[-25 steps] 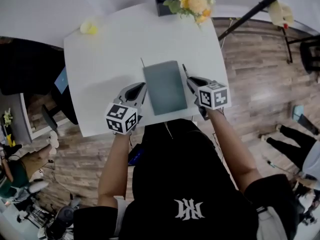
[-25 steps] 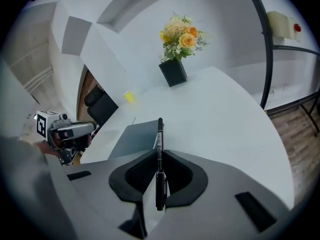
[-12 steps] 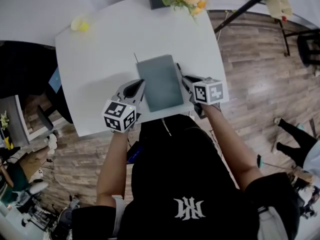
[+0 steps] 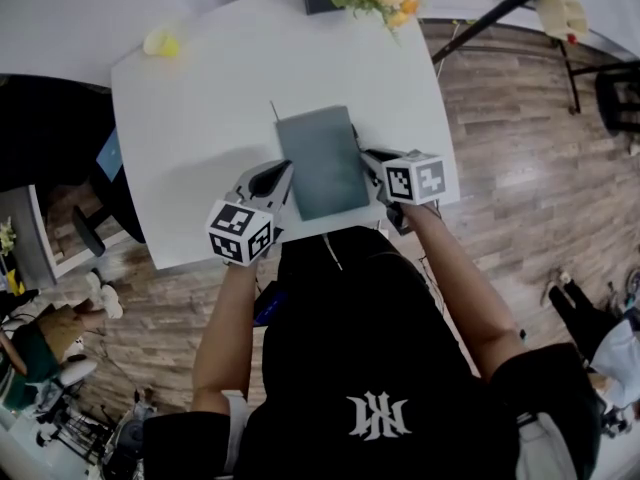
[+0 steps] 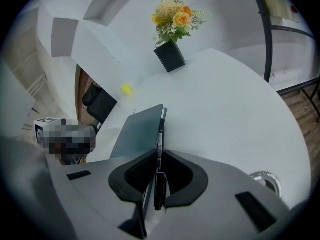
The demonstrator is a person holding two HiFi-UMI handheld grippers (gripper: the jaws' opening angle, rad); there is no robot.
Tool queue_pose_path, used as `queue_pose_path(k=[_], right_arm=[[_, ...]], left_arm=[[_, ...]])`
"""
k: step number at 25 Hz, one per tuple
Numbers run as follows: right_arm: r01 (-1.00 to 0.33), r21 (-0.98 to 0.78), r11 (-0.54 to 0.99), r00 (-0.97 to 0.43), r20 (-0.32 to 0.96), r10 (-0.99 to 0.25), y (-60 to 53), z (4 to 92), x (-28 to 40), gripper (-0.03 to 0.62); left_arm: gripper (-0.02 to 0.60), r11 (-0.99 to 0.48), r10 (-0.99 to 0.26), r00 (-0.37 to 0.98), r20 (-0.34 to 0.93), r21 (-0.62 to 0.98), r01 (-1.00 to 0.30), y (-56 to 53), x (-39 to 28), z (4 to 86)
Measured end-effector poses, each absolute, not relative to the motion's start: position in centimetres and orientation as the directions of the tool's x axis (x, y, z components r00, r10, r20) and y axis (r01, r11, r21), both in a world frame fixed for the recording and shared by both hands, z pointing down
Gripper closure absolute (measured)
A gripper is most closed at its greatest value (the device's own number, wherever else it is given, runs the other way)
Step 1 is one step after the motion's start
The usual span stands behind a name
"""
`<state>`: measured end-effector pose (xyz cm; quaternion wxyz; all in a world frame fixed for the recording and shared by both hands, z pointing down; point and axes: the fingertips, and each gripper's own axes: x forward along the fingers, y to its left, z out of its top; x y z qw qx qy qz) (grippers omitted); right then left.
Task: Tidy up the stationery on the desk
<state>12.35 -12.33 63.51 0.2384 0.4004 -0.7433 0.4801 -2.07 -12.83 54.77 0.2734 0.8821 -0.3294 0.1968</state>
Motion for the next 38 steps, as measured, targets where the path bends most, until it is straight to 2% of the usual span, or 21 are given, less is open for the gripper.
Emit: queue_pose_path(k=[26, 38], right_arm=[[-0.778, -0.594, 0.204, -0.625, 0.703, -0.34, -11.2, 63.2, 12.1, 0.526], [-0.79, -0.552, 0.266, -0.611, 0.674, -0.416, -12.1, 61.3, 12.6, 0.526]], left_arm=[[0.578, -0.638, -0.467, 0.721, 0.512, 0.37, -0.676, -11.6, -2.1, 54.9], [0.578, -0.645, -0.491, 0.717, 0.495, 0.347, -0.682, -11.4, -2.6, 53.6]])
